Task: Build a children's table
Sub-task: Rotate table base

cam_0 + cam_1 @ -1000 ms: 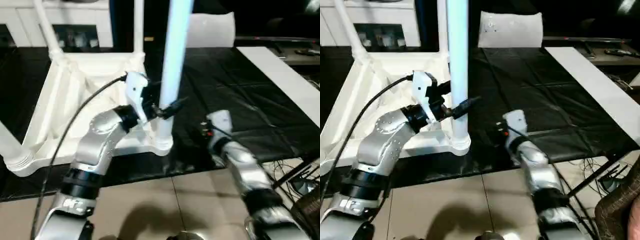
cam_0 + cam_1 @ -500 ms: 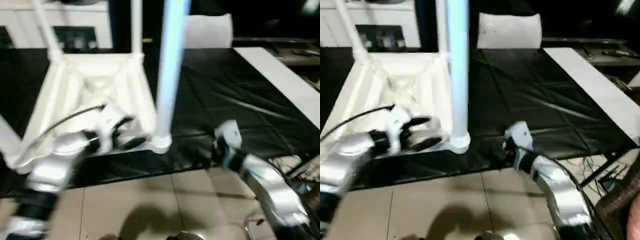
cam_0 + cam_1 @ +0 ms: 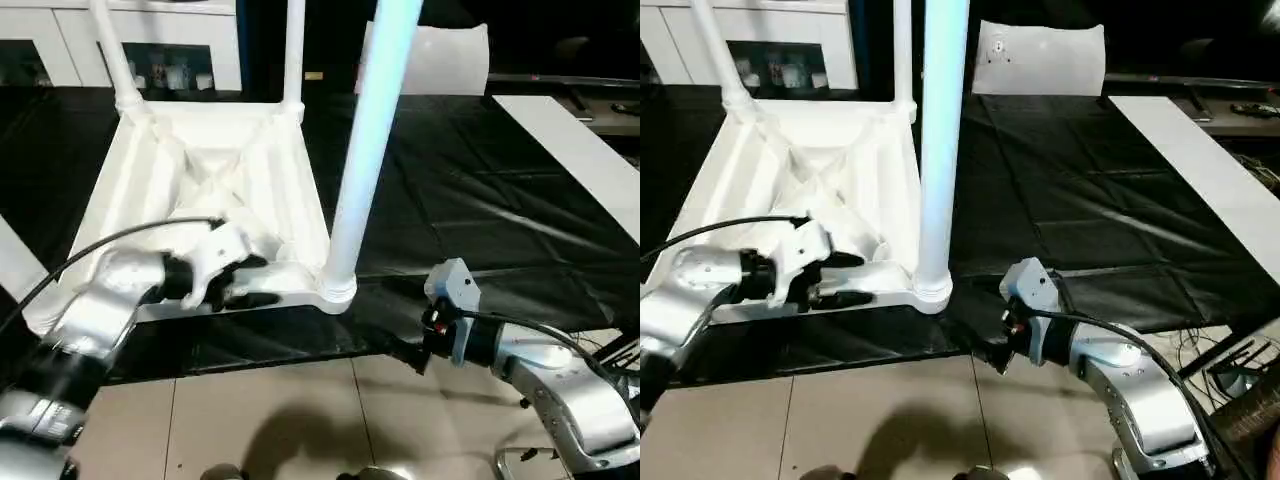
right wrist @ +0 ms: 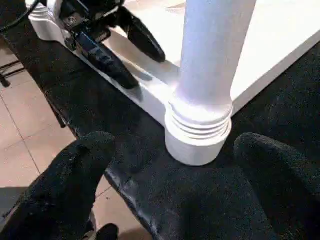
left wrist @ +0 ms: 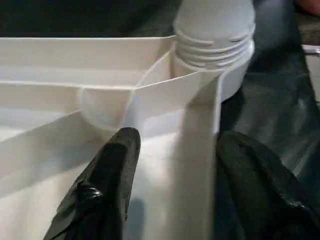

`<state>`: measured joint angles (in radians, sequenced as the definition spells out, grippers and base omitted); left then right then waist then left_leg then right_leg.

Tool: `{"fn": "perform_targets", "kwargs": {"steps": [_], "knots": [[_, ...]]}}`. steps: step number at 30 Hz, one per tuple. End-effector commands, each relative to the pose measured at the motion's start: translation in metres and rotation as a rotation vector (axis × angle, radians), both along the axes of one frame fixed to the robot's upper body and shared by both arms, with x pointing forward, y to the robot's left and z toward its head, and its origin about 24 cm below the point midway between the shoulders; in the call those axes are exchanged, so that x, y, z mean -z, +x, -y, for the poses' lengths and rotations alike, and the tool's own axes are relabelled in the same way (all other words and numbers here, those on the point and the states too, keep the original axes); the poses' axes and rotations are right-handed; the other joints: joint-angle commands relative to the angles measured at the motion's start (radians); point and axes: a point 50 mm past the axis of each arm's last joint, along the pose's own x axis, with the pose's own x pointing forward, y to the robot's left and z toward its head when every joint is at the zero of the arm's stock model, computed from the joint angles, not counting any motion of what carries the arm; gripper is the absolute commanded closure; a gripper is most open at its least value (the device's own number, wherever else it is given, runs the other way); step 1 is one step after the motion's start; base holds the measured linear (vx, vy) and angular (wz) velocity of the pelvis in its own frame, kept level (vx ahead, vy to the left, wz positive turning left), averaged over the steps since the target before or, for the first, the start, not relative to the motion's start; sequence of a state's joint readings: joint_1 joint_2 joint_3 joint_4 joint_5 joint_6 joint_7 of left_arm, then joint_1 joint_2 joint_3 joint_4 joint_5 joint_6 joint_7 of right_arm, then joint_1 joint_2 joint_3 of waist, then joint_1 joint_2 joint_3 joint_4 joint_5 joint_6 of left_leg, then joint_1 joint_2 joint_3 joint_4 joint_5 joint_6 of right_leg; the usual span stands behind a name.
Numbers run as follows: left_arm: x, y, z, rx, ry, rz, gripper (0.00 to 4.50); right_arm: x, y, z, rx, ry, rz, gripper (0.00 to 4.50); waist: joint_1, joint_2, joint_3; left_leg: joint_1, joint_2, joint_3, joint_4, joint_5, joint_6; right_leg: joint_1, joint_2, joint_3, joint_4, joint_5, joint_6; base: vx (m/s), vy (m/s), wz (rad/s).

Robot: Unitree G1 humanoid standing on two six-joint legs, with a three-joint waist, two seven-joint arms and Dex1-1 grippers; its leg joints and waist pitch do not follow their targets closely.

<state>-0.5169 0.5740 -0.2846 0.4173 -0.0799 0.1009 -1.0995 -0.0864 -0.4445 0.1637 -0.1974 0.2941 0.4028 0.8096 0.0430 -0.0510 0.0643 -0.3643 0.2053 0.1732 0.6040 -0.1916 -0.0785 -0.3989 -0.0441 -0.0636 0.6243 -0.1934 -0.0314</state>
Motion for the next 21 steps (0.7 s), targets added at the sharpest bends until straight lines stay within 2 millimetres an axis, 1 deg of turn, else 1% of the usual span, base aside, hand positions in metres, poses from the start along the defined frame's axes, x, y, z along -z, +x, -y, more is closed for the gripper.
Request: {"fn": "perform_targets", "kwargs": {"steps": [1,2,3,4,6,9,10,14,15,17,18,19,20,21], "knots": [[0.0,0.0022,0.0023,0.027,0.017,-0.007,1.97,-0.0051,-0.0015,0.0002,-0.007,0.002,0.007,0.0,0.004,0.02,-0.064,0.012,0.028,-0.01,-0.071,-0.2,-0.005,0.053,-0.089,0.06,-0.087,-0.245,-0.15,0.0,0.0,0.0],[0.0005,0.0026,0.0032,0.034,0.014,-0.013,2.03,-0.0051,-0.0016,0.0003,-0.006,0.001,0.006,0.0,0.004,0.022,-0.064,0.012,0.027,-0.01,-0.072,-0.202,-0.006,0.052,-0.088,0.059,-0.088,-0.252,-0.146,0.0,0.0,0.0],[0.0012,0.0025,0.0038,0.038,0.011,-0.024,2.18,-0.0049,-0.0016,0.0007,-0.002,0.0,0.007,0.0,0.003,0.022,-0.065,0.012,0.029,-0.012,-0.073,-0.207,-0.01,0.051,-0.087,0.059,-0.087,-0.253,-0.145,0.0,0.0,0.0],[0.0015,0.0024,0.0041,0.04,0.01,-0.028,2.18,-0.0048,-0.0016,0.0008,-0.001,-0.001,0.007,0.0,0.003,0.022,-0.065,0.012,0.029,-0.012,-0.073,-0.207,-0.01,0.051,-0.087,0.059,-0.087,-0.253,-0.145,0.0,0.0,0.0],[0.0024,0.0027,0.0051,0.048,0.011,-0.035,2.39,-0.0044,-0.0019,0.0016,0.007,-0.007,0.006,0.0,0.003,0.023,-0.065,0.013,0.03,-0.011,-0.072,-0.21,-0.009,0.05,-0.088,0.059,-0.089,-0.249,-0.151,0.0,0.0,0.0],[0.0033,0.0028,0.0059,0.048,0.015,-0.034,2.51,-0.0035,-0.0025,0.0015,0.012,-0.011,0.003,0.0,0.005,0.021,-0.067,0.012,0.03,-0.011,-0.072,-0.197,-0.004,0.051,-0.086,0.058,-0.085,-0.235,-0.15,0.0,0.0,0.0],[0.004,0.0029,0.0058,0.046,0.018,-0.033,2.75,-0.0032,-0.0026,0.0011,0.013,-0.012,0.003,0.0,0.005,0.022,-0.067,0.011,0.03,-0.012,-0.072,-0.194,-0.004,0.052,-0.086,0.058,-0.083,-0.226,-0.152,0.0,0.0,0.0],[0.0075,0.0039,0.0053,0.028,0.039,-0.019,3.05,-0.0024,-0.002,0.0,0.018,-0.015,0.004,0.0,0.007,0.023,-0.068,0.011,0.03,-0.011,-0.071,-0.189,-0.002,0.052,-0.087,0.058,-0.083,-0.21,-0.16,0.0,0.0,0.0],[0.0078,0.0039,0.0053,0.026,0.04,-0.019,3.05,-0.0024,-0.0019,-0.0001,0.018,-0.015,0.004,0.0,0.007,0.016,-0.068,0.011,0.029,-0.01,-0.07,-0.186,0.001,0.053,-0.087,0.058,-0.083,-0.214,-0.156,0.0,0.0,0.0],[0.0078,0.0039,0.0053,0.026,0.04,-0.019,3.05,-0.0024,-0.0019,-0.0001,0.018,-0.015,0.004,0.0,0.009,0.019,-0.068,0.012,0.031,-0.01,-0.07,-0.183,0.002,0.051,-0.089,0.059,-0.084,-0.223,-0.153,0.0,0.0,0.0],[0.0078,0.0039,0.0053,0.026,0.04,-0.019,3.05,-0.0024,-0.0019,-0.0001,0.018,-0.015,0.004,0.0,0.01,0.018,-0.067,0.011,0.03,-0.009,-0.07,-0.186,0.002,0.052,-0.089,0.059,-0.085,-0.231,-0.151,0.0,0.0,0.0],[0.0078,0.0039,0.0053,0.026,0.04,-0.019,3.05,-0.0024,-0.0019,-0.0001,0.018,-0.015,0.004,0.0,0.011,0.019,-0.067,0.013,0.031,-0.01,-0.07,-0.186,0.002,0.05,-0.089,0.059,-0.085,-0.232,-0.15,0.0,0.0,0.0],[0.0078,0.0039,0.0053,0.026,0.04,-0.019,3.05,-0.0024,-0.0019,-0.0001,0.018,-0.015,0.004,0.0,0.011,0.019,-0.067,0.012,0.031,-0.01,-0.071,-0.186,0.001,0.05,-0.088,0.059,-0.085,-0.233,-0.149,0.0,0.0,0.0],[0.0078,0.0039,0.0053,0.026,0.04,-0.019,3.19,-0.0024,-0.0019,-0.0001,0.018,-0.015,0.004,0.0,0.012,0.019,-0.067,0.012,0.03,-0.01,-0.071,-0.189,0.0,0.05,-0.088,0.058,-0.085,-0.234,-0.148,0.0,0.0,0.0]]}}
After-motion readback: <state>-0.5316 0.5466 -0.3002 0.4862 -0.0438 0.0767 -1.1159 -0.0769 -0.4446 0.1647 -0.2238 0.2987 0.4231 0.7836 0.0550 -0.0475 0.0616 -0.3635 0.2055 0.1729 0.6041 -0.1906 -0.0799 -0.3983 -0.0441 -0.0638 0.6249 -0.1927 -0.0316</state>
